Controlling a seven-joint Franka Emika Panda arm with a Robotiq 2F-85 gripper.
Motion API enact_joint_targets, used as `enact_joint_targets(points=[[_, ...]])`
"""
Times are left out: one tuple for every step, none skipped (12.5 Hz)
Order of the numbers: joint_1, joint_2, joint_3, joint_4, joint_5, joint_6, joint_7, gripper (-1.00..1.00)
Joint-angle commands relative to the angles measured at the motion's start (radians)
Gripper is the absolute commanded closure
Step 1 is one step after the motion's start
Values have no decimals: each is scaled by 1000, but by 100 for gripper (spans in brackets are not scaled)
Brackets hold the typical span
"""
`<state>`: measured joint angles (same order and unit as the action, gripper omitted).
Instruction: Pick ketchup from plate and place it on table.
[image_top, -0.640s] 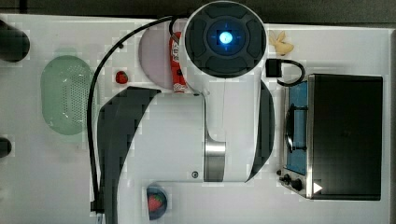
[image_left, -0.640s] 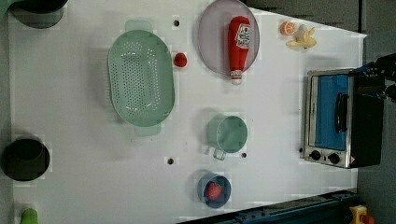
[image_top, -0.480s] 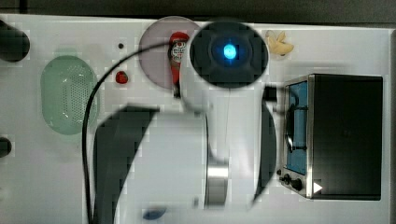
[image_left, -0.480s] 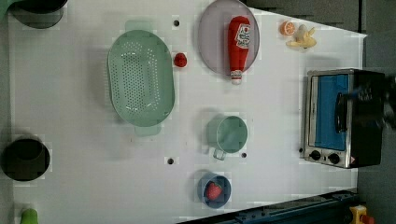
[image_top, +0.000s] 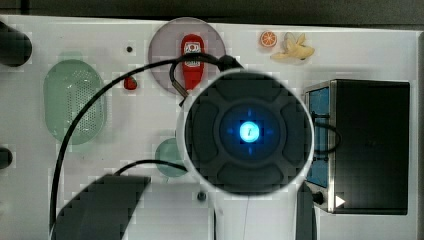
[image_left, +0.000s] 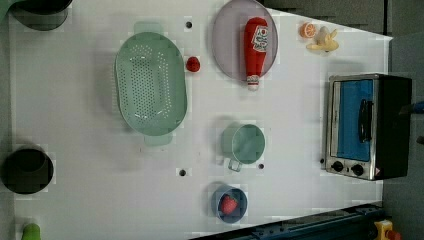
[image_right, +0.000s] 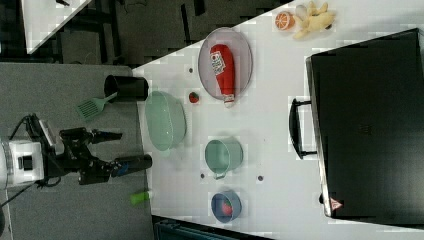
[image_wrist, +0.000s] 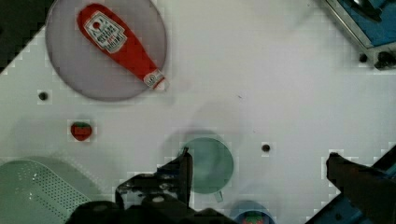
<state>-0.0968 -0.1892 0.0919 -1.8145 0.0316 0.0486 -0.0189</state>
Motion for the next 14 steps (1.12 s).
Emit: enact_joint_targets(points=[[-27,124,22,-21,-4,53,-61,-100],[-25,151,27,-20,-4,85,-76,-100],[-24,178,33,-20,-4,118,-98,-100],[-20,204,38,-19,-4,144,-128,-100],[-18,231,44,-19,-4,168,-167,-100],[-16,258,52,-18,-4,187,-212,-100],[-14,287,59,-18,-4,210,-254,-100],[-12,317,64,-16,-4,231,-296,-100],[-10,349,70,-12,-5,258,-340,-100],[-6,381,74,-10,-5,289,-390,-100],[-2,413,74,-10,-5,320,-436,-100],[3,446,74,-9,-6,356,-481,-100],[5,480,74,-8,-6,394,-522,-100],[7,512,74,-7,-7,433,-551,-100]])
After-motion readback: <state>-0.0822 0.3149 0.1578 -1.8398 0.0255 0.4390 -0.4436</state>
